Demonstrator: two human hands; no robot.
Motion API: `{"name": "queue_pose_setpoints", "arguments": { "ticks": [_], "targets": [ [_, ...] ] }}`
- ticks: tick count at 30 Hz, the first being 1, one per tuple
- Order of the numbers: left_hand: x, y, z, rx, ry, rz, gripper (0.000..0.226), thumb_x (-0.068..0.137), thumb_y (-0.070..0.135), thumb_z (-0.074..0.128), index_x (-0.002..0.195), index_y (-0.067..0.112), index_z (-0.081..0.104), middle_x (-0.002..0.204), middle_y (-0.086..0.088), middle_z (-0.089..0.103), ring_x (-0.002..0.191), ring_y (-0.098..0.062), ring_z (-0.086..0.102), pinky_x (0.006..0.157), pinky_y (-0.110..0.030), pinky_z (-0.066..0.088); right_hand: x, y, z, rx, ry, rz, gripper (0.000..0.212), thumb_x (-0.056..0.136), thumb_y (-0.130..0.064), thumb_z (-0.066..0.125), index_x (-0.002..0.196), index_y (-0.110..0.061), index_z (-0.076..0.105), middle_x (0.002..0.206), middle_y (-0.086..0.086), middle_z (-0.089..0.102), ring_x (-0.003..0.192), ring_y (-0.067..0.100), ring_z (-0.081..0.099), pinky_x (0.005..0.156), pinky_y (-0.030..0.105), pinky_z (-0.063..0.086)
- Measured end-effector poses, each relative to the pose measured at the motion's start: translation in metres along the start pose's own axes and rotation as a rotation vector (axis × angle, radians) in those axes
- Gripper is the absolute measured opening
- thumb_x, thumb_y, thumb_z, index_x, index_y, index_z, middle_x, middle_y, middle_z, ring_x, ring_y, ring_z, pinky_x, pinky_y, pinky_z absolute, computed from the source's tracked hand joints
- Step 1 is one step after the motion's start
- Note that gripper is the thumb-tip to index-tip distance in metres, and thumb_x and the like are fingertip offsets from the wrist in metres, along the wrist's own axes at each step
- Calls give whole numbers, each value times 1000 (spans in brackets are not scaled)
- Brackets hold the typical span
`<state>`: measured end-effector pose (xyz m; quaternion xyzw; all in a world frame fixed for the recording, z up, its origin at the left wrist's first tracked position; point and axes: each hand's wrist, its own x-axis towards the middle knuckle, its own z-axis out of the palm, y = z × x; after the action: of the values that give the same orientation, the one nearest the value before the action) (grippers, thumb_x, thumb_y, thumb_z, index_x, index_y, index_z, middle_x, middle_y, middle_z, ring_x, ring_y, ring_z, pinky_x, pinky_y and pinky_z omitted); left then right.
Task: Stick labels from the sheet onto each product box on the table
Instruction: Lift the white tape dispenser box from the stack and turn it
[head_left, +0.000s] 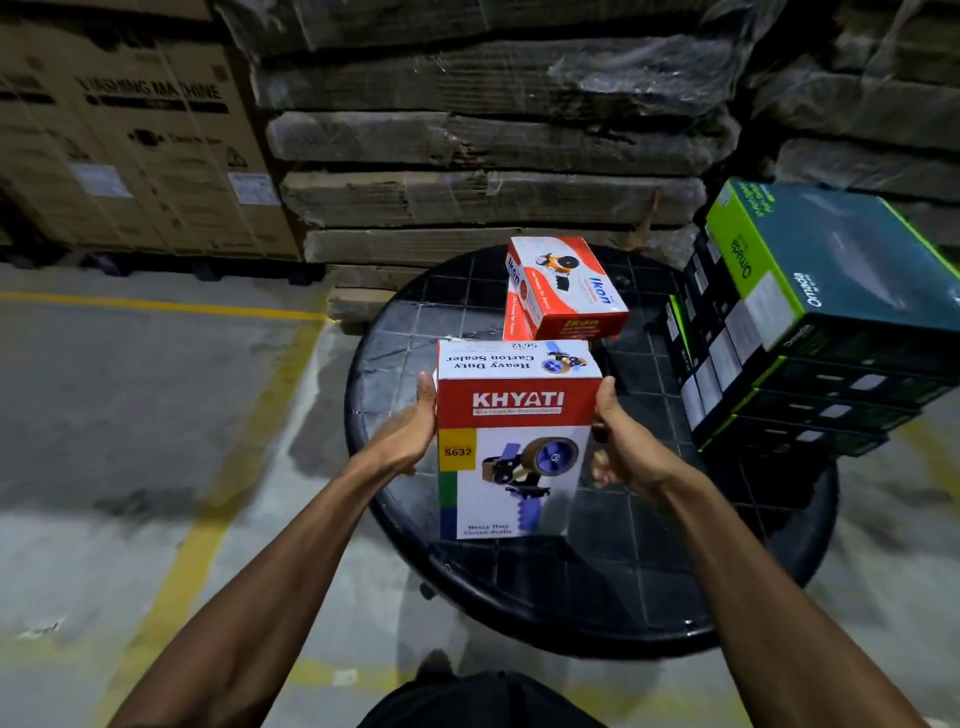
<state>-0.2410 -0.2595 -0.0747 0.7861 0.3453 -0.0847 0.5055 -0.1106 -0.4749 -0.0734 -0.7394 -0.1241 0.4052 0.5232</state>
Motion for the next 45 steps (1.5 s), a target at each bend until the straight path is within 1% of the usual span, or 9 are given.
{"name": "queue_pose_setpoints", "arguments": {
  "ticks": [4,13,21,25,30,34,37,40,45],
  "targets": [
    [-9,12,9,-227,-55,83,68,97,52,-10,112,35,54,115,-1,63,112,-17,53,102,-44,38,4,1,7,-78,87,35,82,84,-78,5,86,-16,60,56,5,54,45,13,40,47,25,36],
    [-4,-6,10,-231,-226,139,81,82,77,3,148,39,29,149,0,40,133,-28,43,95,-64,45,9,8,2,-111,117,53,80,76,-81,6,70,-14,50,50,3,39,38,10,30,37,17,25],
    [8,-11,1,-213,-138,258,91,68,88,43,133,25,43,121,2,64,99,-12,67,76,-35,57,11,11,2,-116,122,97,83,78,-81,4,66,-15,52,47,0,50,39,10,42,41,18,33],
    [13,-11,-4,-205,-54,399,101,52,81,70,132,26,41,121,14,57,101,-2,65,77,-21,54,9,2,-3,-45,132,86,85,80,-82,5,104,-23,63,84,3,68,69,16,63,62,29,49],
    [24,-20,6,-85,-6,580,94,60,48,84,136,28,33,132,15,51,126,-5,49,106,-25,38,11,-11,-9,161,158,-21,62,94,-69,23,119,-27,62,110,-1,70,101,20,64,89,43,52],
    [23,-22,20,50,123,778,85,66,27,80,134,28,30,132,5,43,123,-9,46,101,-36,49,18,2,-7,251,240,-124,22,94,-29,62,110,-15,64,109,9,73,108,27,66,93,42,53],
    [25,-25,28,86,140,909,85,67,15,76,137,24,28,141,6,32,133,-16,39,100,-45,48,19,13,-6,271,264,-201,16,90,-7,66,105,-13,67,104,12,73,98,24,70,86,34,57],
    [26,-33,33,77,59,839,90,67,28,78,141,33,26,150,11,24,142,-16,27,109,-50,39,20,21,-5,211,306,-241,22,88,-4,68,109,-11,67,99,7,74,89,17,70,75,24,56],
    [26,-42,45,-7,80,711,55,79,58,63,129,40,49,146,4,39,137,-3,34,111,-38,37,20,34,1,183,386,-237,31,81,6,72,103,-14,63,101,14,70,95,32,67,87,46,56]
  ]
}}
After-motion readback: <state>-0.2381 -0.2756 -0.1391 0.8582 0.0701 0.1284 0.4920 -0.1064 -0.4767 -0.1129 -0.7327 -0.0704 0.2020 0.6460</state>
